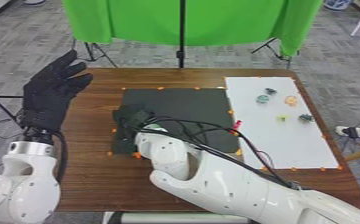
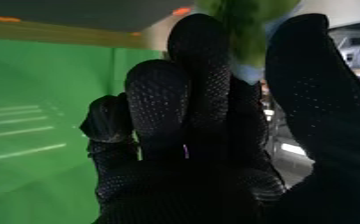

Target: Arrange flowers

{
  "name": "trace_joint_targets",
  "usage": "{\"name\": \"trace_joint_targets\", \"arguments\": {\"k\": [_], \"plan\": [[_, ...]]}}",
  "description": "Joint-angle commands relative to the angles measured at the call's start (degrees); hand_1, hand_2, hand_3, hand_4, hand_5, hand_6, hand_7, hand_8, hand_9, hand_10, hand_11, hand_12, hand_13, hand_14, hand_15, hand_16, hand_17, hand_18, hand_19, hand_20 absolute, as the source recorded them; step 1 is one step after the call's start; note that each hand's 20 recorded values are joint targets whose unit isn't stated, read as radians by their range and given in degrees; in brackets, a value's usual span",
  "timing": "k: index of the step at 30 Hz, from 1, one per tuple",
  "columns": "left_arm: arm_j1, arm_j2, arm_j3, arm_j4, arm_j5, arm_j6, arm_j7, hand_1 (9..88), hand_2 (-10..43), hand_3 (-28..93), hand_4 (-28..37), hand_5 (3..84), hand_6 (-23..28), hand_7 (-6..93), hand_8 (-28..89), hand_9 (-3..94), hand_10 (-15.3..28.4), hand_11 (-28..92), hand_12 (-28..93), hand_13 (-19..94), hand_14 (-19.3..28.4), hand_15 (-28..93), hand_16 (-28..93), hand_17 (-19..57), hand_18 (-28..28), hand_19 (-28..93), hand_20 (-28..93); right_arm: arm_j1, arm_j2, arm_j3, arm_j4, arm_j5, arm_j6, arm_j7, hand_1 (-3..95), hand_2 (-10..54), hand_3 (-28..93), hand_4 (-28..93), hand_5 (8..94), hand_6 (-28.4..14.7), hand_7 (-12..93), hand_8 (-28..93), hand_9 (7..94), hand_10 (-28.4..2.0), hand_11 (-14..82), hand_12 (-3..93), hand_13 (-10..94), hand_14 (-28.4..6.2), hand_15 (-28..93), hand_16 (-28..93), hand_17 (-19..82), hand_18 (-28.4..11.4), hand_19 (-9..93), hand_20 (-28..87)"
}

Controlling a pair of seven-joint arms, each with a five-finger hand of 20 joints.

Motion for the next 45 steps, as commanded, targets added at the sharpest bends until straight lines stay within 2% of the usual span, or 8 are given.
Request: {"name": "trace_joint_targets", "arguments": {"k": [1, 6, 12, 19, 26, 33, 40, 45], "plan": [[1.0, -0.63, -0.04, 0.28, -0.20, -0.62, -0.48, 24.6, 6.4, 80, -24.0, 41.2, 10.9, 12.3, -9, 34.3, 19.8, 26, 12, 26, 28.0, 57, -9, -6.1, 28.4, 55, 27, 0.3, -0.2, 0.3, -0.6, -0.2, -1.0, 0.7, 38.1, -9.5, 77, -28, 71.0, 2.7, 16, -13, 77.6, -10.9, 51.9, 18.6, 68, -10.6, 81, 16, 29, -23.4, 93, 56], [3.2, -1.30, -0.96, -0.47, -0.18, -0.06, -0.68, 24.6, 6.4, 80, -23.9, 41.2, 10.9, 12.3, -9, 34.2, 19.8, 26, 12, 26, 27.9, 57, -9, -6.1, 28.4, 55, 27, -0.5, 0.1, 0.7, -1.2, -1.3, 0.7, 1.0, 37.3, -9.5, 76, -28, 70.3, 2.5, 16, -13, 77.2, -11.3, 52.1, 18.5, 68, -10.8, 82, 16, 29, -23.4, 93, 57], [10.6, -3.28, -4.63, -2.20, -1.11, 1.46, 0.61, 24.7, 6.4, 80, -23.9, 41.3, 10.9, 12.4, -9, 34.2, 19.9, 26, 12, 26, 27.9, 57, -9, -6.1, 28.4, 55, 28, -3.2, 1.7, 6.6, -6.4, 3.7, 1.8, 2.3, 35.9, -9.5, 76, -28, 70.0, 2.2, 16, -13, 77.3, -11.5, 52.1, 18.2, 68, -10.9, 82, 16, 29, -23.4, 93, 57], [17.5, -5.90, -6.53, -2.93, -2.80, 2.93, 2.46, 24.5, 6.4, 80, -24.3, 41.1, 10.8, 12.4, -9, 34.3, 19.8, 26, 12, 26, 27.9, 57, -9, -6.1, 28.4, 54, 28, -11.4, 11.8, 21.2, -17.3, 10.5, 5.7, 6.2, 34.7, -9.5, 76, -28, 66.3, 0.7, 15, -13, 73.8, -12.4, 46.9, 16.2, 65, -11.9, 80, 14, 29, -23.6, 93, 56], [18.7, -7.37, -6.43, -2.77, -2.94, 2.95, 2.07, 23.8, 6.5, 80, -24.9, 40.8, 10.7, 12.4, -9, 34.2, 19.7, 26, 12, 26, 27.8, 57, -9, -6.2, 28.4, 54, 28, -17.6, 26.8, 32.6, -22.2, 14.2, 11.4, 13.3, 33.6, -9.5, 77, -28, 61.9, -0.2, 15, -13, 67.8, -16.4, 34.1, 13.9, 60, -13.8, 75, 11, 25, -23.6, 93, 50], [20.2, -7.47, -5.89, -2.91, -3.66, 3.32, 3.74, 23.2, 6.5, 80, -25.9, 40.5, 10.5, 12.5, -9, 34.1, 19.8, 26, 12, 26, 27.8, 56, -9, -6.1, 28.4, 54, 28, -21.2, 36.8, 35.8, -18.5, 14.1, 15.9, 20.2, 34.0, -9.5, 78, -28, 60.1, 0.1, 16, -13, 63.4, -17.9, 28.6, 13.2, 55, -15.3, 72, 9, 23, -23.6, 92, 48], [20.0, -6.84, -5.20, -3.06, -3.90, 3.68, 4.83, 23.7, 6.6, 80, -25.6, 40.5, 10.6, 12.6, -9, 34.0, 19.8, 26, 12, 26, 27.8, 56, -9, -6.0, 28.4, 54, 29, -23.6, 39.6, 36.6, -13.4, 12.6, 11.1, 22.4, 33.5, -9.5, 81, -28, 55.1, 0.7, 17, -14, 54.3, -19.0, 23.1, 12.5, 47, -16.3, 71, 6, 19, -22.6, 89, 47], [20.6, -7.32, -5.60, -3.47, -3.64, 3.66, 4.22, 23.7, 6.5, 80, -25.3, 40.5, 10.6, 12.6, -9, 34.0, 19.8, 26, 12, 26, 27.9, 56, -9, -5.9, 28.4, 53, 29, -24.8, 39.2, 36.7, -11.9, 10.6, 4.6, 22.1, 32.9, -9.5, 82, -28, 52.8, 1.0, 18, -14, 51.7, -19.3, 21.3, 12.7, 45, -16.7, 71, 5, 17, -22.8, 88, 48]]}}
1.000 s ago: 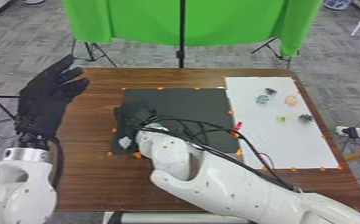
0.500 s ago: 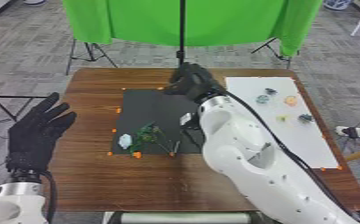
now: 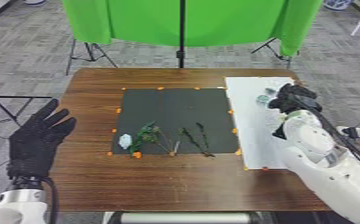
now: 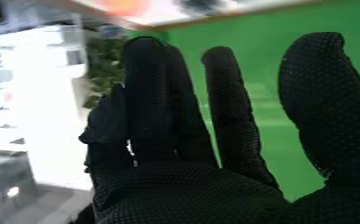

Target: Arrange flowers

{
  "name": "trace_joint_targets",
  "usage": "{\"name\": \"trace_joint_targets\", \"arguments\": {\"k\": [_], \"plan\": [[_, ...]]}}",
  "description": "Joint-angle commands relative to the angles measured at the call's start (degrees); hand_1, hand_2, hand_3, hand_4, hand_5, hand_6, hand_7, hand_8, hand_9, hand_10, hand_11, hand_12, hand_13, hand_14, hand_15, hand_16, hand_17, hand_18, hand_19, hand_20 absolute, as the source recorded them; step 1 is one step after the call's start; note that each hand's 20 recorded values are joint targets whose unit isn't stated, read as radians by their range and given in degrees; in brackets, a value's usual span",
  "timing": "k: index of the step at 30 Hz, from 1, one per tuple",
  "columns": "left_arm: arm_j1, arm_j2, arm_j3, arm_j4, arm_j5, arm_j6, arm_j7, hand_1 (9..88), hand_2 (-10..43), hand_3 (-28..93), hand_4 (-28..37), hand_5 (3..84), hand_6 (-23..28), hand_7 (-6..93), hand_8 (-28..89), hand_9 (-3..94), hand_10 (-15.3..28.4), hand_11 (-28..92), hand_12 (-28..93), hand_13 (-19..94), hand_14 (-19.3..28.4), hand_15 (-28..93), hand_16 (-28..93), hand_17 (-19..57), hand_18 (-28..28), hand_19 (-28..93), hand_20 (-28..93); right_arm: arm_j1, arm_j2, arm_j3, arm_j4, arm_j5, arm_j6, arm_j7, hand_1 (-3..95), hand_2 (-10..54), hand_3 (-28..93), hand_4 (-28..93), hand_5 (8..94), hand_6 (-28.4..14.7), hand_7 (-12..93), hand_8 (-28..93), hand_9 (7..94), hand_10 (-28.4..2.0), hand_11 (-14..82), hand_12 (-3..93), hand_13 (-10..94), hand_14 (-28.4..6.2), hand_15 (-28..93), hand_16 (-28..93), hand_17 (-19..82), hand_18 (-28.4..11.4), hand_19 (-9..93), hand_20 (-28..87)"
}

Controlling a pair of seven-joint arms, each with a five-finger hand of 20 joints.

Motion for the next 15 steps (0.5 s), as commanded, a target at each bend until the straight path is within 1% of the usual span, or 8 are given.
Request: {"name": "trace_joint_targets", "arguments": {"k": [1, 4, 6, 9, 11, 13, 14, 15], "plan": [[1.1, -0.60, -0.12, -0.42, -0.32, 0.46, -0.41, 23.7, 6.4, 80, -25.1, 40.5, 10.6, 12.6, -9, 34.0, 19.8, 26, 12, 26, 27.9, 56, -9, -5.9, 28.4, 53, 29, -3.1, 0.2, 1.2, 1.3, -2.6, -9.4, 0.3, 32.8, -9.5, 82, -28, 52.6, 1.1, 18, -14, 51.5, -19.3, 21.2, 12.7, 45, -16.8, 71, 5, 17, -22.8, 88, 48], [0.5, -0.77, -0.10, -0.28, -0.03, 0.65, -0.99, 23.9, 6.4, 80, -24.8, 40.5, 10.6, 12.6, -9, 34.1, 19.8, 26, 12, 26, 27.8, 56, -9, -5.9, 28.4, 53, 30, -5.0, 0.0, 2.4, 1.0, -1.7, -8.8, 0.2, 32.5, -9.5, 83, -28, 51.8, 1.4, 18, -14, 50.4, -19.2, 20.0, 12.5, 43, -17.3, 71, 5, 15, -23.1, 88, 49], [0.7, -0.23, -0.07, -0.36, -0.47, 0.97, -0.34, 24.1, 6.3, 80, -24.5, 40.5, 10.7, 12.7, -9, 34.1, 19.8, 26, 12, 26, 27.8, 56, -9, -5.9, 28.4, 53, 30, -4.9, -0.1, 1.7, 1.4, -3.0, -9.1, -0.1, 32.5, -9.5, 83, -28, 52.1, 1.6, 18, -14, 50.7, -18.9, 19.7, 12.5, 44, -17.2, 71, 4, 15, -23.2, 87, 50], [0.6, -0.62, -0.12, -0.32, -0.32, 0.86, -1.02, 24.2, 6.3, 80, -24.3, 40.5, 10.7, 12.7, -9, 34.3, 19.9, 27, 12, 26, 27.8, 56, -9, -5.9, 28.4, 53, 30, -4.5, 0.1, -0.1, 2.4, -3.9, -9.4, -0.1, 34.4, -9.5, 83, -28, 53.6, 2.3, 19, -15, 52.9, -18.0, 19.6, 12.7, 46, -16.1, 70, 4, 16, -23.3, 87, 51], [0.3, -0.76, 0.00, -0.19, -0.08, 0.67, -1.11, 24.2, 6.3, 80, -24.1, 40.5, 10.7, 12.7, -9, 34.2, 19.9, 27, 12, 26, 27.8, 56, -9, -5.9, 28.4, 53, 30, -2.7, 0.9, -3.7, 4.0, -5.9, -6.4, 1.1, 36.0, -9.5, 83, -28, 55.4, 2.8, 19, -15, 55.5, -17.1, 20.2, 12.8, 49, -15.0, 70, 5, 17, -23.3, 88, 51], [0.2, -0.77, 0.20, -0.06, -0.28, 0.72, -1.11, 24.3, 6.3, 80, -24.0, 40.5, 10.6, 12.8, -9, 34.3, 19.9, 27, 12, 26, 27.9, 56, -9, -5.9, 28.4, 53, 30, -1.4, 2.3, -7.7, 5.5, -8.9, 0.2, 1.1, 39.4, -9.5, 82, -28, 60.4, 3.6, 19, -15, 58.8, -16.1, 21.1, 13.0, 55, -12.9, 69, 6, 20, -23.3, 89, 52], [0.2, -0.55, 0.31, -0.08, -0.39, 0.74, -0.83, 24.4, 6.3, 80, -24.0, 40.5, 10.7, 12.8, -9, 34.2, 19.9, 27, 12, 26, 27.8, 56, -9, -5.9, 28.4, 53, 30, -1.0, 2.7, -9.0, 6.0, -10.3, 2.3, 1.2, 44.0, -9.5, 77, -28, 68.4, 4.1, 19, -9, 59.1, -15.9, 20.5, 13.4, 62, -10.0, 68, 9, 24, -23.0, 92, 50], [0.1, -0.75, 0.22, -0.07, -0.06, 0.54, -1.08, 24.4, 6.3, 80, -24.0, 40.5, 10.7, 12.8, -9, 34.2, 19.9, 27, 12, 26, 27.9, 56, -9, -5.9, 28.4, 53, 30, -0.7, 3.1, -10.1, 6.4, -11.4, 4.6, 1.1, 46.9, -9.5, 73, -28, 72.2, 4.0, 18, -6, 66.1, -13.8, 19.2, 16.5, 65, -9.1, 67, 11, 25, -22.8, 92, 50]]}}
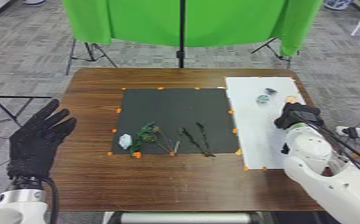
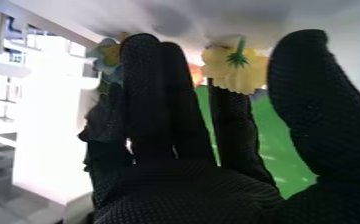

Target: Arrange flowers

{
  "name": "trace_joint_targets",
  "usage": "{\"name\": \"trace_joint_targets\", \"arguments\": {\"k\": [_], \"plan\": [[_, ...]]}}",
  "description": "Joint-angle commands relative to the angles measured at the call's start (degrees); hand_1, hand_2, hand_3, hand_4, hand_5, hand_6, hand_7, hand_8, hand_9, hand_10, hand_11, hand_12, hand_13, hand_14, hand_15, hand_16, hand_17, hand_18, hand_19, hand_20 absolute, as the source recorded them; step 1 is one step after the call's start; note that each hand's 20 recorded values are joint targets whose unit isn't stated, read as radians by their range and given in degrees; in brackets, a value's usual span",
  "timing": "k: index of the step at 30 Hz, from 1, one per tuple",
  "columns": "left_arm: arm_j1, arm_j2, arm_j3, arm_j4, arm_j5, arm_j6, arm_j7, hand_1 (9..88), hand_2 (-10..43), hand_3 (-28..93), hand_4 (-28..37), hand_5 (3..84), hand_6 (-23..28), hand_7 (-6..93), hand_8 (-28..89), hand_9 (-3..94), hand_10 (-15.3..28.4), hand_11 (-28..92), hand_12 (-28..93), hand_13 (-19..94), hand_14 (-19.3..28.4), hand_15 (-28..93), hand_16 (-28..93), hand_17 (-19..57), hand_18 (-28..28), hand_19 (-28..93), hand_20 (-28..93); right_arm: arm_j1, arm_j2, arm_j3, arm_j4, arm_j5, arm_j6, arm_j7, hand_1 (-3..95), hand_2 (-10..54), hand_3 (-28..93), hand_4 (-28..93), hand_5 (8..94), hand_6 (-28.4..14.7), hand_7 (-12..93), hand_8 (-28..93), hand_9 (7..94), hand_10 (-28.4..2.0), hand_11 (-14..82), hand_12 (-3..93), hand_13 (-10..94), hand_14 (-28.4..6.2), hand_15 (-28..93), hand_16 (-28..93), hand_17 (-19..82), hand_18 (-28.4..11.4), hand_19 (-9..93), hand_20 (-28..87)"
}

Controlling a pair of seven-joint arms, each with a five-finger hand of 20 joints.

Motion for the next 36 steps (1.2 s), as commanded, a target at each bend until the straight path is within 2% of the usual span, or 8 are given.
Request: {"name": "trace_joint_targets", "arguments": {"k": [1, 4, 9, 15, 21, 27, 31, 36], "plan": [[0.1, -0.71, 0.31, 0.15, 0.13, 0.22, -0.87, 24.4, 6.3, 80, -23.9, 40.5, 10.7, 12.7, -9, 34.3, 19.9, 27, 12, 26, 27.9, 57, -9, -5.9, 28.4, 53, 30, 2.9, 3.2, -10.7, 4.6, -8.3, 14.9, 1.2, 50.2, -9.5, 69, -28, 78.5, 4.2, 17, -3, 77.8, -10.5, 16.2, 22.5, 69, -7.8, 67, 13, 27, -22.5, 93, 51], [-0.1, -0.92, 0.58, 0.25, 0.05, 0.17, -0.98, 24.4, 6.3, 80, -23.8, 40.5, 10.7, 12.7, -9, 34.3, 19.9, 26, 12, 26, 27.9, 57, -9, -5.9, 28.4, 53, 30, 3.1, 3.3, -11.4, 3.7, -9.3, 17.8, 2.0, 54.8, -9.5, 64, -28, 88.1, 5.1, 16, 0, 92.3, -6.2, 16.2, 28.7, 76, -6.0, 67, 16, 32, -22.2, 93, 55], [1.2, -1.25, 0.40, 0.03, -0.08, 0.25, -0.46, 24.3, 6.3, 80, -23.8, 40.5, 10.6, 12.9, -9, 34.3, 20.0, 26, 12, 26, 27.9, 57, -9, -5.8, 28.4, 53, 30, 6.5, 0.7, -13.9, 0.0, -11.4, 23.1, 0.4, 57.3, -9.5, 64, -28, 91.2, 4.1, 15, 1, 93.7, -6.7, 25.0, 26.3, 80, -5.8, 69, 17, 36, -22.4, 93, 59], [3.8, -1.07, -0.24, -1.02, -0.25, 0.75, 0.45, 24.4, 6.3, 80, -24.1, 40.5, 10.6, 12.9, -9, 34.4, 20.0, 26, 12, 26, 27.9, 57, -9, -5.8, 28.4, 53, 30, 15.7, -11.0, -20.1, -2.6, -14.2, 24.0, -8.5, 57.0, -9.5, 67, -28, 92.1, 3.3, 15, 2, 93.7, -7.5, 27.3, 25.9, 81, -6.0, 70, 18, 36, -23.0, 93, 61], [0.8, -0.02, 0.18, -1.08, 0.74, -0.37, -0.43, 24.2, 6.3, 80, -24.5, 40.7, 10.8, 12.9, -9, 34.4, 20.0, 27, 12, 26, 27.9, 57, -9, -5.8, 28.4, 53, 31, 22.7, -24.9, -26.0, 2.8, -13.3, 22.0, -16.9, 56.5, -9.5, 68, -28, 92.2, 3.0, 15, 3, 93.7, -7.8, 27.9, 25.7, 81, -6.0, 70, 18, 36, -23.0, 93, 61], [-1.9, 1.63, -0.52, -1.18, 1.89, -1.11, -1.39, 24.1, 6.3, 80, -24.6, 40.7, 10.8, 12.9, -9, 34.5, 20.0, 27, 12, 26, 27.8, 57, -9, -5.7, 28.4, 53, 31, 27.3, -37.6, -29.6, 14.4, -12.8, 18.3, -24.8, 55.3, -9.5, 69, -28, 92.0, 3.3, 15, 3, 93.7, -7.6, 27.8, 25.7, 80, -6.2, 71, 19, 35, -22.7, 93, 62], [-7.5, 3.52, 1.62, 0.66, 2.20, -2.22, -3.03, 24.1, 6.2, 80, -24.6, 40.6, 10.7, 13.0, -9, 34.6, 20.0, 27, 12, 26, 27.9, 57, -9, -5.6, 28.4, 53, 31, 36.2, -37.1, -41.1, 17.0, -6.0, 19.7, -16.5, 54.4, -9.5, 70, -28, 91.5, 3.2, 15, 3, 93.7, -7.5, 27.6, 25.7, 79, -6.3, 72, 19, 35, -22.5, 93, 62], [-9.1, 4.85, 2.52, 1.04, 1.98, -2.27, -2.42, 24.1, 6.3, 80, -24.6, 40.7, 10.8, 12.9, -9, 34.6, 19.9, 27, 12, 26, 27.9, 57, -9, -5.6, 28.4, 53, 31, 33.6, -37.7, -39.3, 17.4, -8.9, 12.1, -18.1, 52.5, -9.5, 71, -28, 89.8, 3.8, 15, 3, 93.5, -7.3, 25.6, 27.2, 76, -6.6, 73, 19, 33, -21.9, 93, 61]]}}
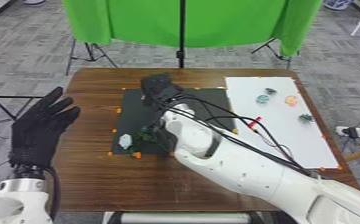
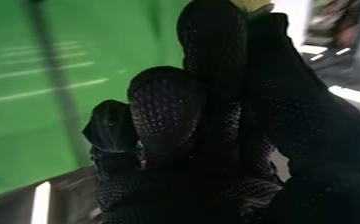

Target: Arrange flowers

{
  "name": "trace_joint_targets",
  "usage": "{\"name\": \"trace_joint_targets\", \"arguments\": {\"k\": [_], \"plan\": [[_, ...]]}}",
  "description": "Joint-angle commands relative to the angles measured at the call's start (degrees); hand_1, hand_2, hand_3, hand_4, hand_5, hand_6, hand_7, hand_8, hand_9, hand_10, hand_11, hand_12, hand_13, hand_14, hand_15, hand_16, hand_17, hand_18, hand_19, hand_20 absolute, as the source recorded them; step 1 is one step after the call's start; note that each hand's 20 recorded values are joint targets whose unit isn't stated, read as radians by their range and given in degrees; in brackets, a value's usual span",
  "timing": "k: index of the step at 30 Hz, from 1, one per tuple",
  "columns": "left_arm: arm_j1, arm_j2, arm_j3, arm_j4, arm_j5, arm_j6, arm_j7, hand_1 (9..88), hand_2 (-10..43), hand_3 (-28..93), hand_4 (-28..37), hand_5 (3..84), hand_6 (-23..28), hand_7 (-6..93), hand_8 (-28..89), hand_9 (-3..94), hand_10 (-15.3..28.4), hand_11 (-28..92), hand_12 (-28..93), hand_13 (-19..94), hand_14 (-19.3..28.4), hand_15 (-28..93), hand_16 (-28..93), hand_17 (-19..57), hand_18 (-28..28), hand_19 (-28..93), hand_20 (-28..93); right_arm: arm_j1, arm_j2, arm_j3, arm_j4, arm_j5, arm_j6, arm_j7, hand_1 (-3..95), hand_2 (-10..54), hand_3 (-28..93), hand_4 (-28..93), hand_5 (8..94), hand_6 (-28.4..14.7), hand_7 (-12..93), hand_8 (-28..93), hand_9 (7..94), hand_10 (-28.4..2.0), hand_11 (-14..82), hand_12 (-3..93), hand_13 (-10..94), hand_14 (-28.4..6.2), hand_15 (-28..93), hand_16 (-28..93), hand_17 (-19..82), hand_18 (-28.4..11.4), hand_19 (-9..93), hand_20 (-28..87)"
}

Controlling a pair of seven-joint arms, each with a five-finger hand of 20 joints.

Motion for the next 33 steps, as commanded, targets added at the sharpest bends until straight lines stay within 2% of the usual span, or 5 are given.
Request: {"name": "trace_joint_targets", "arguments": {"k": [1, 8, 9, 18, 33], "plan": [[-4.5, 2.43, 1.82, 1.25, 0.35, -1.42, -0.38, 24.1, 6.2, 80, -24.6, 40.7, 10.7, 12.9, -9, 34.6, 19.9, 27, 12, 26, 27.9, 57, -9, -5.6, 28.4, 53, 31, 1.8, -2.8, -2.5, -1.8, -0.2, -7.3, 5.0, 52.2, -9.5, 71, -28, 89.1, 4.1, 15, 3, 92.9, -7.1, 25.5, 27.7, 76, -6.6, 73, 19, 32, -21.8, 93, 61], [-4.6, 2.20, 2.11, 1.48, 0.39, -2.08, -0.02, 24.1, 6.3, 80, -24.5, 40.7, 10.8, 12.8, -9, 34.6, 20.0, 27, 12, 26, 27.9, 57, -9, -5.6, 28.4, 53, 32, -0.4, -2.8, -0.1, -1.5, -0.6, -13.3, 6.1, 51.2, -9.5, 70, -28, 86.7, 4.8, 15, 1, 91.3, -7.1, 28.1, 26.8, 74, -6.7, 74, 18, 31, -21.4, 93, 59], [-5.2, 1.83, 2.13, 1.69, 0.61, -2.36, -0.70, 24.1, 6.3, 80, -24.5, 40.7, 10.8, 12.8, -9, 34.6, 20.0, 27, 12, 26, 27.9, 57, -9, -5.6, 28.4, 53, 32, -1.2, -3.1, 1.1, -1.2, -1.2, -13.7, 5.2, 51.2, -9.5, 69, -28, 86.3, 4.7, 15, 0, 90.8, -7.1, 28.5, 26.5, 74, -6.8, 74, 17, 31, -21.4, 93, 59], [-6.9, 1.92, 2.79, 2.20, 0.84, -2.99, -1.12, 24.1, 6.4, 80, -24.5, 40.8, 10.8, 12.7, -9, 34.6, 20.0, 26, 12, 26, 27.9, 57, -9, -5.5, 28.4, 52, 32, -0.8, -3.8, 1.4, -1.6, -1.5, -18.3, 4.9, 48.9, -9.5, 67, -28, 81.4, 4.8, 15, -1, 87.0, -8.1, 31.6, 24.2, 70, -7.7, 76, 16, 28, -21.6, 93, 58], [-4.8, 1.95, 2.44, 1.69, 0.45, -2.28, -0.68, 24.2, 6.3, 80, -24.3, 41.1, 10.9, 12.9, -9, 34.6, 20.0, 27, 12, 26, 27.9, 57, -9, -5.5, 28.4, 52, 32, -2.6, -4.1, 3.9, -3.1, -2.5, -22.3, 5.9, 36.6, -9.5, 78, -28, 69.8, 3.5, 15, -13, 79.9, -10.1, 39.1, 18.5, 66, -9.9, 80, 16, 26, -22.3, 93, 59]]}}
